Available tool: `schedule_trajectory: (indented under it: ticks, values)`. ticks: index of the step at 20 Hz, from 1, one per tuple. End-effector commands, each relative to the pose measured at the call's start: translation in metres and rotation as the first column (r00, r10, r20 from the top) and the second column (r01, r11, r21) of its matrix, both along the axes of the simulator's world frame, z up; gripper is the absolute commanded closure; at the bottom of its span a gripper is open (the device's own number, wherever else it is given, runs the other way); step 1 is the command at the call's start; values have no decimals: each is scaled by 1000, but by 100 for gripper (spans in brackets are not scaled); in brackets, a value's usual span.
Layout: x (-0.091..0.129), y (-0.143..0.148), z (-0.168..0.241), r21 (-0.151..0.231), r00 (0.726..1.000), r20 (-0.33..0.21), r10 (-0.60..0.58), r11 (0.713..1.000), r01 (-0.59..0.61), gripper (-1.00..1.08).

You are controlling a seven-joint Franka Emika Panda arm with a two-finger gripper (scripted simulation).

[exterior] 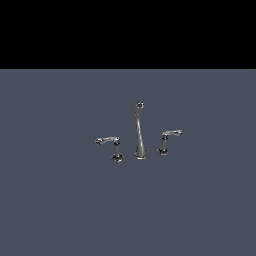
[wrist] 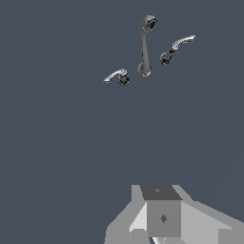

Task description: Turn on the faucet by rotating a designated handle.

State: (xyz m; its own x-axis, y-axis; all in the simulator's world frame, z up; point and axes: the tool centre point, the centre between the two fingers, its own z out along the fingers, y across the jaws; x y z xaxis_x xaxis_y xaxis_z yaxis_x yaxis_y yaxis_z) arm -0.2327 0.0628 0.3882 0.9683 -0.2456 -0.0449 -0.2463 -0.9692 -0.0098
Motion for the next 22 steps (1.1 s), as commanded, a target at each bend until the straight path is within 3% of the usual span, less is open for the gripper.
schedule_trajectory:
  ticks: [1, 11, 22]
  values:
    - [8, 8, -16, -1, 998, 1, -60, 998, 60, 108]
    - [47, 33, -80, -6, 957, 7, -290, 957, 290, 108]
    - [93, 48, -145, -8, 862, 13, -507, 862, 507, 108]
